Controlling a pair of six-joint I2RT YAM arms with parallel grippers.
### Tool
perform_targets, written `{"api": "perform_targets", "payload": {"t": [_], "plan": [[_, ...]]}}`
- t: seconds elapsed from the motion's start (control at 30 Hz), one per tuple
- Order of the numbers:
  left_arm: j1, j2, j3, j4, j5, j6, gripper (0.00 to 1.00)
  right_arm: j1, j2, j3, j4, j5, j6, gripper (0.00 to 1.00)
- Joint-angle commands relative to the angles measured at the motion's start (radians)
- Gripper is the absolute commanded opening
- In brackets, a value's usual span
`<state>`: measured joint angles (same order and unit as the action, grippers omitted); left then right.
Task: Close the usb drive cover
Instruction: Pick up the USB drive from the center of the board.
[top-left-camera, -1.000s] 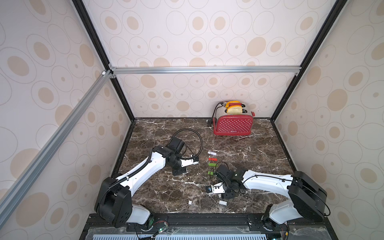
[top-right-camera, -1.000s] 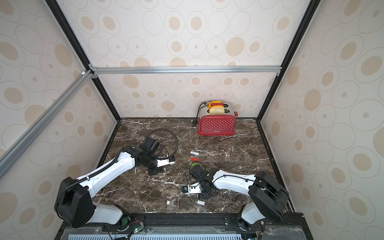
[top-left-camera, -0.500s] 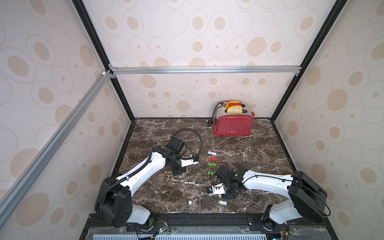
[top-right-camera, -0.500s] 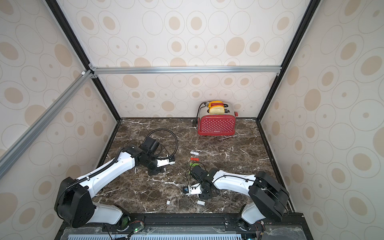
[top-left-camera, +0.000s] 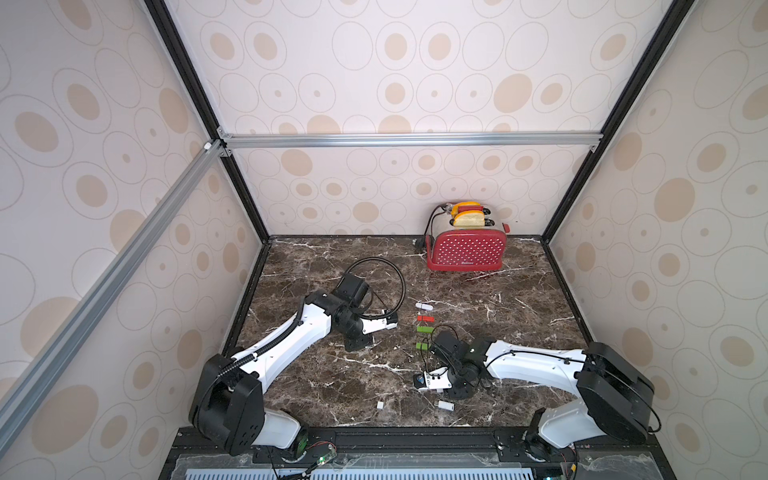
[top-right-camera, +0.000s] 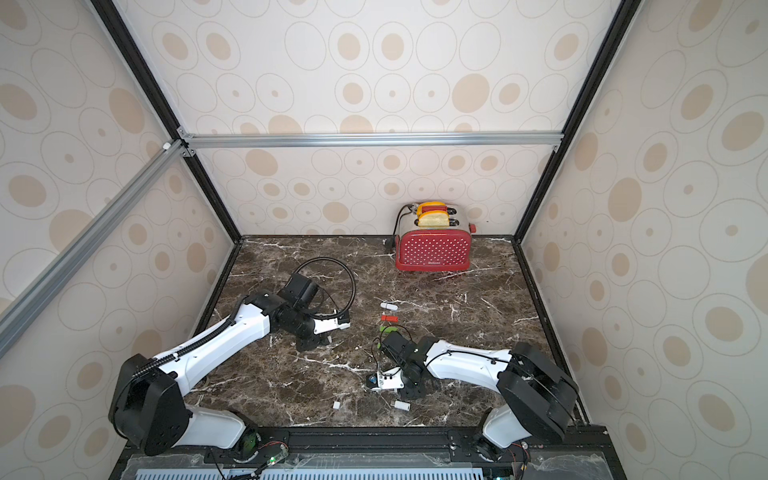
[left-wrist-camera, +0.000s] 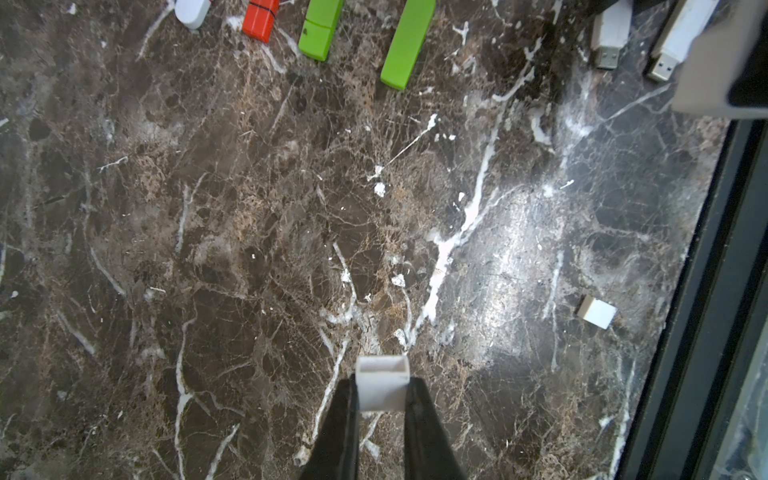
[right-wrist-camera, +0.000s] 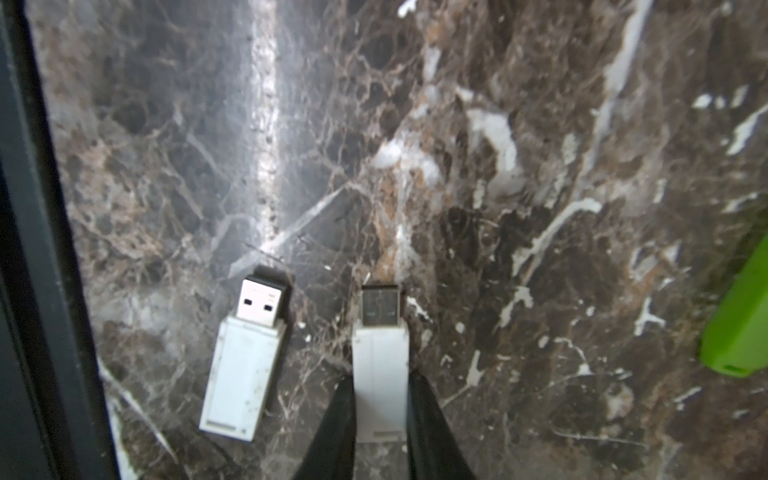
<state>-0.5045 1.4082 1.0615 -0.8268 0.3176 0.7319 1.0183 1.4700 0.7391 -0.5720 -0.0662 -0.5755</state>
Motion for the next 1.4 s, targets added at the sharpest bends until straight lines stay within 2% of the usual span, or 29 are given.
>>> {"api": "perform_targets", "payload": {"t": [0.0, 0.33, 0.53, 0.87, 1.1, 1.2, 1.37], "plan": [[0.01, 0.003, 0.04, -0.029, 0.022, -0.001, 0.16, 0.003, 0.008, -0.027, -0.033, 0.011, 0.007, 0.16], [0.011, 0.01, 0.059, -0.035, 0.055, -0.003, 0.16, -0.002, -0.034, 0.007, -0.01, 0.023, 0.018, 0.05], [0.011, 0.037, 0.095, -0.041, 0.098, -0.019, 0.16, -0.053, -0.047, 0.077, -0.014, -0.013, 0.035, 0.0], [0.001, 0.048, 0.05, -0.003, 0.077, 0.043, 0.16, -0.083, -0.069, 0.096, 0.009, -0.04, 0.064, 0.0], [-0.007, 0.162, 0.005, 0.06, 0.023, 0.114, 0.16, -0.084, -0.063, 0.076, 0.019, -0.015, 0.068, 0.0], [-0.018, 0.197, 0.023, 0.071, 0.019, 0.111, 0.15, -0.084, -0.06, 0.068, 0.03, -0.011, 0.078, 0.0], [-0.019, 0.176, 0.052, 0.072, 0.055, 0.076, 0.15, -0.083, -0.007, 0.071, 0.025, 0.022, 0.082, 0.0]]}}
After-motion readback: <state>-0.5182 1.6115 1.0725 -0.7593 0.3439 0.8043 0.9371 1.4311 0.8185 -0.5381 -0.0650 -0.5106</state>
